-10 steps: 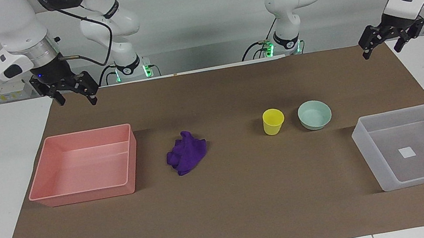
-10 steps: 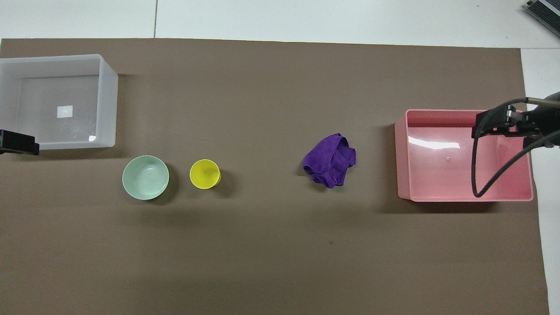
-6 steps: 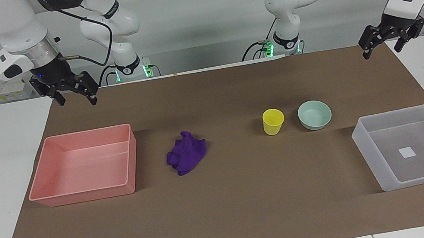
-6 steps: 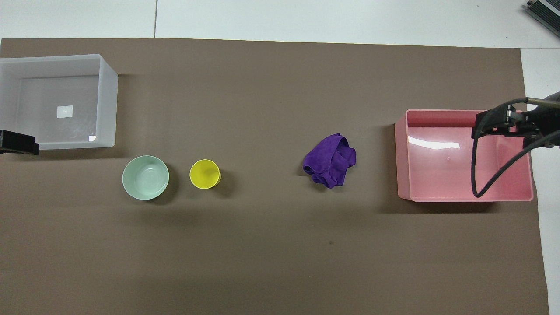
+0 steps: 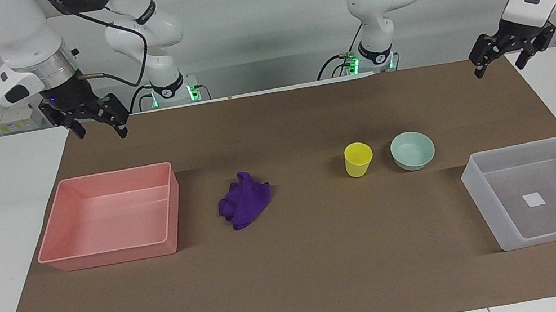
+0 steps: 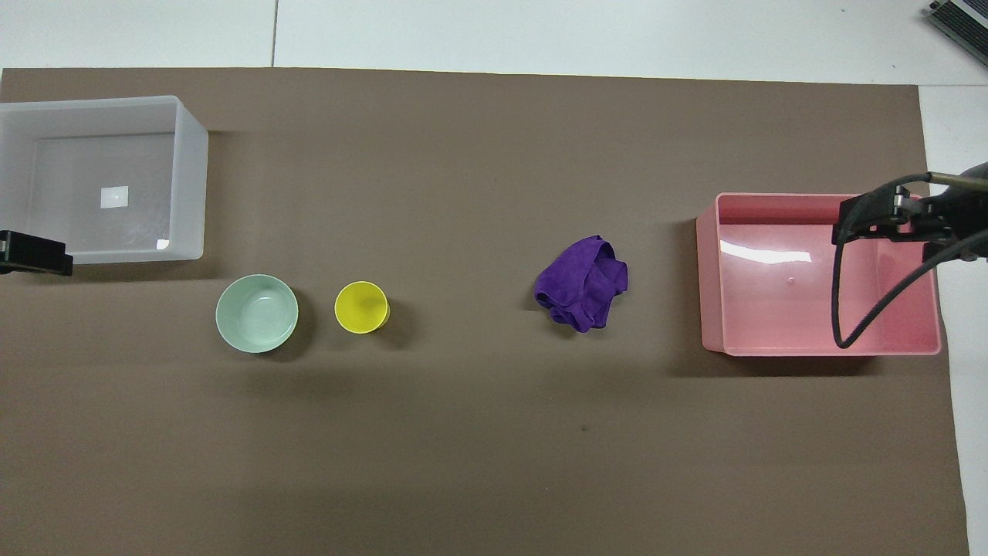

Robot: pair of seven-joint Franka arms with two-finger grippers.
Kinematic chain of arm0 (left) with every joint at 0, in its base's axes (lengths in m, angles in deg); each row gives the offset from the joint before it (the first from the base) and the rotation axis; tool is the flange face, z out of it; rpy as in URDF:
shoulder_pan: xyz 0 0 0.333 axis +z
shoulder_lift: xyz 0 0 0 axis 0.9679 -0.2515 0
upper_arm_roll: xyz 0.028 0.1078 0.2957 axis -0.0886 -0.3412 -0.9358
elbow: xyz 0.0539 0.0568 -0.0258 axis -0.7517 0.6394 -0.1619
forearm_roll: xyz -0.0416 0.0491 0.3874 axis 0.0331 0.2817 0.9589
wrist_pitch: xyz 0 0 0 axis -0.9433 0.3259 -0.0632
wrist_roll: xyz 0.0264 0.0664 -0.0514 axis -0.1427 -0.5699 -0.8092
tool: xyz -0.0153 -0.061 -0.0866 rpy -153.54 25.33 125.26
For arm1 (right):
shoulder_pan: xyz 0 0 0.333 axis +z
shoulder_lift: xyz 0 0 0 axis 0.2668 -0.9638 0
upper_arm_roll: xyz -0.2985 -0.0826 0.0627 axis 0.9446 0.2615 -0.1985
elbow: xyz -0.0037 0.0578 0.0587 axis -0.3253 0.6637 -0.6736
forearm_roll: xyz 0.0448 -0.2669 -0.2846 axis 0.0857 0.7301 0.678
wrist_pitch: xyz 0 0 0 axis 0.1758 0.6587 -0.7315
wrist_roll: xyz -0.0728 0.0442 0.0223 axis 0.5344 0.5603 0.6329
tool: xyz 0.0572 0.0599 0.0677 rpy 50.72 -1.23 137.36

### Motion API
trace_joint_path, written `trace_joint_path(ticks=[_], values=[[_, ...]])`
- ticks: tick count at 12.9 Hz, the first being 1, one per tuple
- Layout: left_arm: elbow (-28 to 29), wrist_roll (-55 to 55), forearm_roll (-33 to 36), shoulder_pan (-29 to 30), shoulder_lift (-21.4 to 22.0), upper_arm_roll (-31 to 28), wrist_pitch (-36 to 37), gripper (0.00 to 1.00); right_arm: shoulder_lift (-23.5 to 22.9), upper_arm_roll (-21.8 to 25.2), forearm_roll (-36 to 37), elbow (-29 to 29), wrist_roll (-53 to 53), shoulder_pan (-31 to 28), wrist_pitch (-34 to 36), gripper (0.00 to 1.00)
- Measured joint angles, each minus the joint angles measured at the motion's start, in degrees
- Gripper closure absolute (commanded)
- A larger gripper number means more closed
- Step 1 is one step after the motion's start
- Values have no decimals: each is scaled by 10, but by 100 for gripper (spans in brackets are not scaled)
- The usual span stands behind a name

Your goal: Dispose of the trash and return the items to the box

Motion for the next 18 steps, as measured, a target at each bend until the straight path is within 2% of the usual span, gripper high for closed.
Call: trace_joint_path(ticks=[5,10,12,18], values=[[39,-5,0,-28,-38,3,6,0,-4,0,0,18,0,4,-45,0],[159,-79,0,-58,-67,5,-126,0,-17,-2,0,85,1,38,-147,0],[190,-117,0,-82,-77,5,-144,0,-23,-2,0,118,4,57,-188,0],[195,-138,0,-88,-135,2,-171,1,-75,-2,0,148,54,125,-275,0]])
